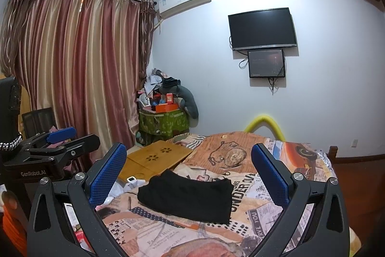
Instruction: Fold small clothes
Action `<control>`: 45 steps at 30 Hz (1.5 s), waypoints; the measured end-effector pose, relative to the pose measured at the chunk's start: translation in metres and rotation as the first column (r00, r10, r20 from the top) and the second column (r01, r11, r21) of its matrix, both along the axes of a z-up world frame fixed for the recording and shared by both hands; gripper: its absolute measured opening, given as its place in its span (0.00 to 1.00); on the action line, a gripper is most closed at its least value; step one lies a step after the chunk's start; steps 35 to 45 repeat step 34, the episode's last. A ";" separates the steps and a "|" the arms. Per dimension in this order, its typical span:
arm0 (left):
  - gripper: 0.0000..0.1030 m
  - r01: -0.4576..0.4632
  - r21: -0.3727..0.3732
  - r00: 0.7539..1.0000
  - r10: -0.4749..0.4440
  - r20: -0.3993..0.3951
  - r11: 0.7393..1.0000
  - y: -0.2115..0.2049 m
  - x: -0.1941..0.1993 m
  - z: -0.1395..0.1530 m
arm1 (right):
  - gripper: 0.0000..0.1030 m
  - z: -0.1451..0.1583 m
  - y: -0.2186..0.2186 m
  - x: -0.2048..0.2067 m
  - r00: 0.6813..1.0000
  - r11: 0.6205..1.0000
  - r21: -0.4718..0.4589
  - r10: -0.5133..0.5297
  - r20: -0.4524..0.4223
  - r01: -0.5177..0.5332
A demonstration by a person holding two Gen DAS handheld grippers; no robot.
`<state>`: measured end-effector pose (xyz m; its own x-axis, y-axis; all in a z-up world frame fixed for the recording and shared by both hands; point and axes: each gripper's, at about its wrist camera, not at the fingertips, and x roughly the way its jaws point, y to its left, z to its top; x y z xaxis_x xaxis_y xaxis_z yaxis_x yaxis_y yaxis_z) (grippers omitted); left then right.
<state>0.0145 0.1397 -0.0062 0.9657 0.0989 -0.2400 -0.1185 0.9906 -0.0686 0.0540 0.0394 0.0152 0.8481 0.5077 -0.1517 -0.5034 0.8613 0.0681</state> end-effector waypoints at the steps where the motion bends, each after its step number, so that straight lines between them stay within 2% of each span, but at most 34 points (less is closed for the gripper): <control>1: 1.00 0.005 -0.002 1.000 -0.005 -0.001 1.000 0.000 0.000 0.000 | 1.00 0.000 0.000 0.000 1.000 1.000 -0.001 0.000 -0.001 0.000; 13: 1.00 0.041 0.006 0.999 -0.041 -0.008 0.999 -0.003 -0.002 -0.002 | 1.00 0.002 0.001 -0.003 1.000 1.000 -0.002 -0.001 -0.005 0.001; 45: 1.00 0.052 -0.013 0.998 -0.052 -0.032 0.999 0.001 0.005 -0.006 | 1.00 0.003 0.004 -0.003 1.000 1.000 -0.006 0.005 -0.019 -0.005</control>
